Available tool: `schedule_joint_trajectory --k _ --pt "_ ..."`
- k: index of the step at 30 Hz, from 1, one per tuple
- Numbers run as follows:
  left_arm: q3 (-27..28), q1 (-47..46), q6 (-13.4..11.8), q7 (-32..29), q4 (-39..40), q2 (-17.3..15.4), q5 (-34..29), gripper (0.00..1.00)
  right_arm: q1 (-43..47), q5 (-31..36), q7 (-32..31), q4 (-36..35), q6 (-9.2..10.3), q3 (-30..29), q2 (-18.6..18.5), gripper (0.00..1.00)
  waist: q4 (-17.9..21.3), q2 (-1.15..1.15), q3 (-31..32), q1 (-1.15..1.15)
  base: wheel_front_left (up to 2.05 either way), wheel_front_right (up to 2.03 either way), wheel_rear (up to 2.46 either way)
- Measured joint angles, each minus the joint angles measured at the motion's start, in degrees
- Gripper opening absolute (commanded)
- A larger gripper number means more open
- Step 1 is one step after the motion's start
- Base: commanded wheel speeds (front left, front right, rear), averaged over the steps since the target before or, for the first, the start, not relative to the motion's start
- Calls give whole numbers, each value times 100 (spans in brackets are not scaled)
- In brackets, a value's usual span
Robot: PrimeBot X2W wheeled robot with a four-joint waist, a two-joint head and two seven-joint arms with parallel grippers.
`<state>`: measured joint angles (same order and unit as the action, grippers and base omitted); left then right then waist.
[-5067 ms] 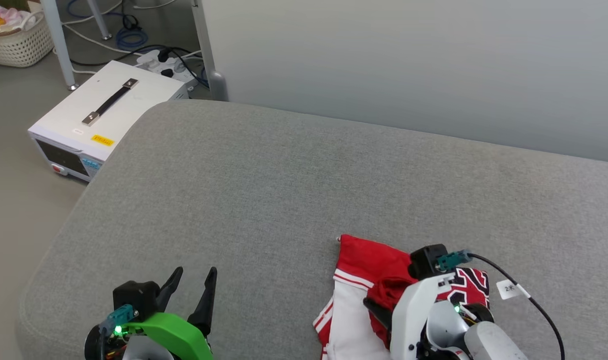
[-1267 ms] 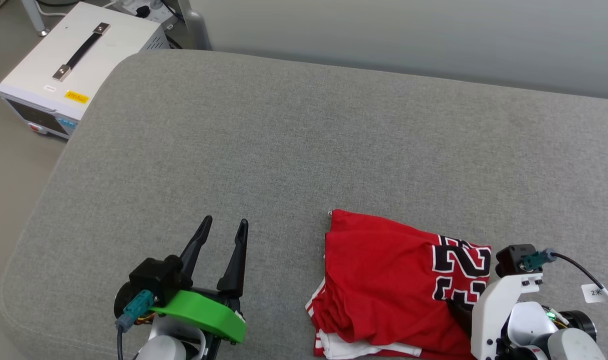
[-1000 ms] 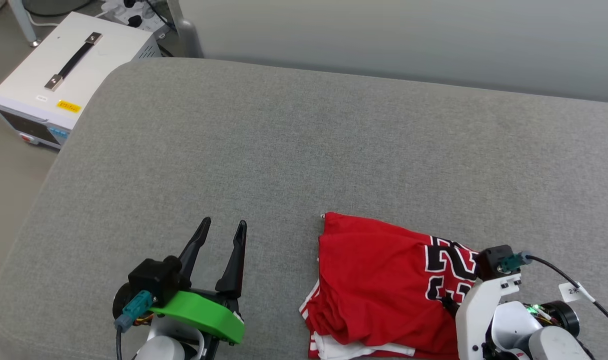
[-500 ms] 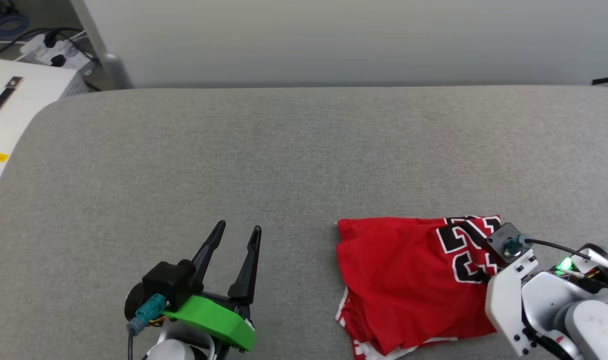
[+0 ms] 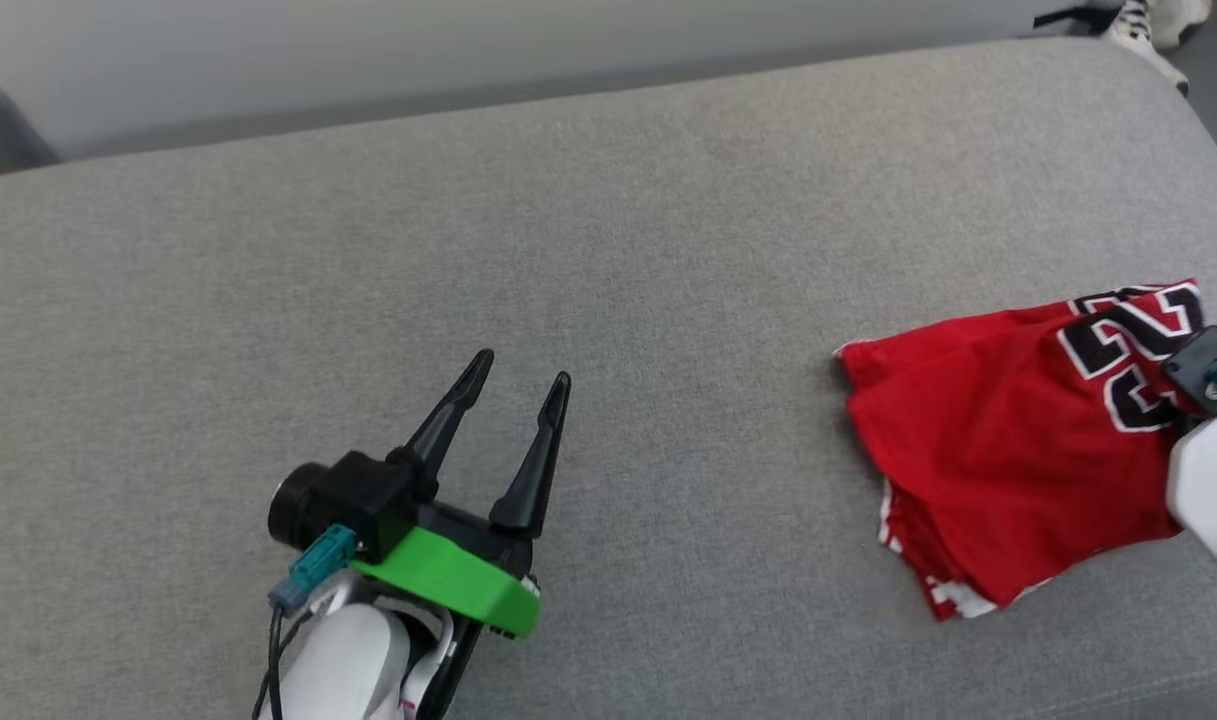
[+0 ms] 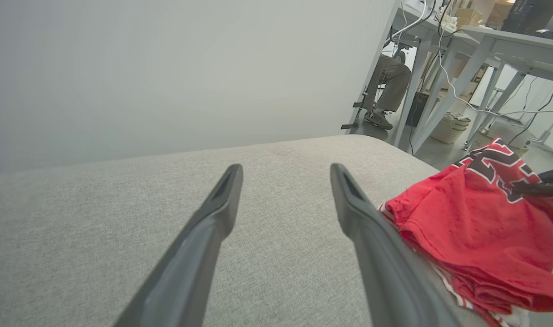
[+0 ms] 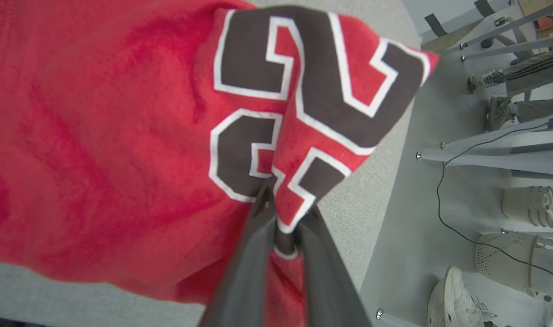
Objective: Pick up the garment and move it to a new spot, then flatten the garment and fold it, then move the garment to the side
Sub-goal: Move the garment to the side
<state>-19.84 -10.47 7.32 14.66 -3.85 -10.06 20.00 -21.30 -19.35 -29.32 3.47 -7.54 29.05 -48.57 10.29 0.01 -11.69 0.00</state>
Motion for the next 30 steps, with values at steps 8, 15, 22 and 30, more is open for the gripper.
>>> schedule_joint_trajectory --k 8,15,22,30 --pt "-198 -522 0 -13 376 -428 -48 100 -246 74 842 1100 0 -645 -288 0 324 0 -835 1 0 0 0" --pt "-196 -827 0 -249 866 -624 -83 100 -625 389 1767 2398 0 -1471 -219 0 508 0 -1560 1 0 0 0" --pt "-136 -1026 -5 -497 1251 -799 -96 100 -1288 767 2554 3564 0 -2195 276 0 543 0 -2243 1 0 0 0" --pt "-131 -1036 -56 -510 1266 -840 -97 100 -1662 1255 2800 4329 0 -2521 552 78 384 0 -2467 1 0 0 0"
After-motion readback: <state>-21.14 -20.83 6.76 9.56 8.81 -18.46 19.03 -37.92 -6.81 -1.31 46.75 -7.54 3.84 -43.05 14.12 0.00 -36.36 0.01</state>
